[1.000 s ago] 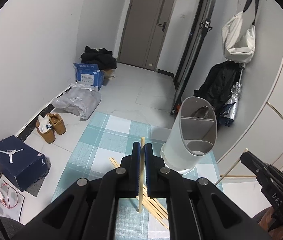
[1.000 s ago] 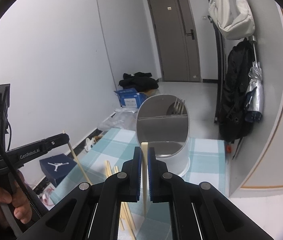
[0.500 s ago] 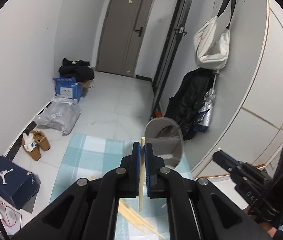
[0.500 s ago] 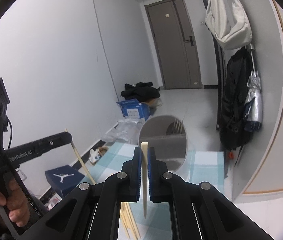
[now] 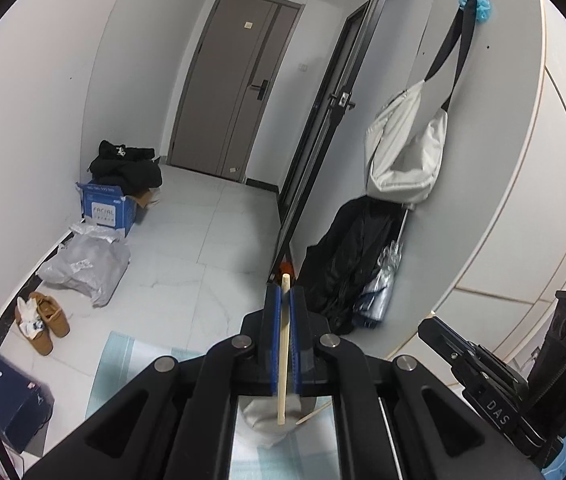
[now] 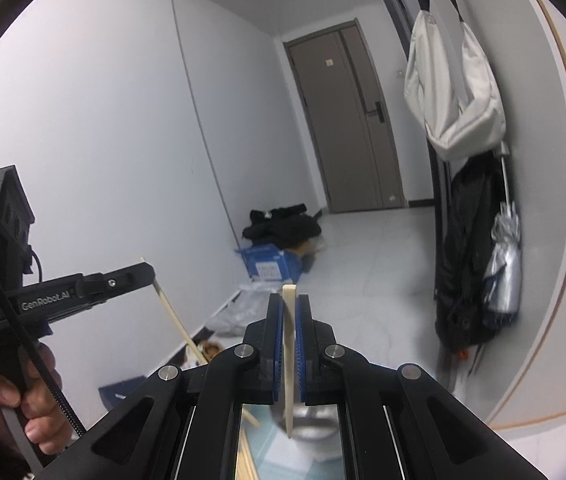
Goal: Organize utensils
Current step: 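Carry the chopstick in the left gripper over the white holder while the right gripper carries its chopstick there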
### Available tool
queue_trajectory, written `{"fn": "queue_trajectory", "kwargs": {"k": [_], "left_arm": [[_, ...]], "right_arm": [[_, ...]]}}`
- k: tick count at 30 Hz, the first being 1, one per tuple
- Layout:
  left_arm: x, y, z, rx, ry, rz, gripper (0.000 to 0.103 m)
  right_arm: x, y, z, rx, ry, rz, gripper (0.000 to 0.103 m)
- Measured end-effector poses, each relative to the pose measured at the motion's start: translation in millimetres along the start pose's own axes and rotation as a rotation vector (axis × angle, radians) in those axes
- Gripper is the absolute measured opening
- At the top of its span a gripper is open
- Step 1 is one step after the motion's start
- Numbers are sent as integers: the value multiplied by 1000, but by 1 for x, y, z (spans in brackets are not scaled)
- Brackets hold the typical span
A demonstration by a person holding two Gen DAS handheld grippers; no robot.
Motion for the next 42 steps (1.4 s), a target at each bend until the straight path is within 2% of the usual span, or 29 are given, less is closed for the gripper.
{"fn": "queue_trajectory", "kwargs": {"k": [4,11,18,22,32,42], "left_arm": [[15,0,3,21,-14,-1,1],[46,14,-4,63,-2,35,1],[60,24,-19,93,55,14,1],[65,20,-24,145,72,-4,1],[74,8,-48,227,143,-78,1],[82,21,-75,213,232,-82,1]], "right_arm": [[19,-5,18,-2,-22,6,5],[48,-19,24,-3,-46,-6,5],[80,-22,4,-21,-24,24,5],[87,-19,-11,-36,-20,72,5],[96,-22,-54,-55,63,101,5],[98,-16,-86,-34,123,162,5]]}}
Point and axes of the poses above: each gripper's, at about its wrist camera, not at the fingertips, and x roughly the way its jaws point, y to its left, z to its top, the point moved 9 cm from there along x, roughly the way its jaws point, and after that the axes turned 14 degrees about -y, right-handed, at the moved point
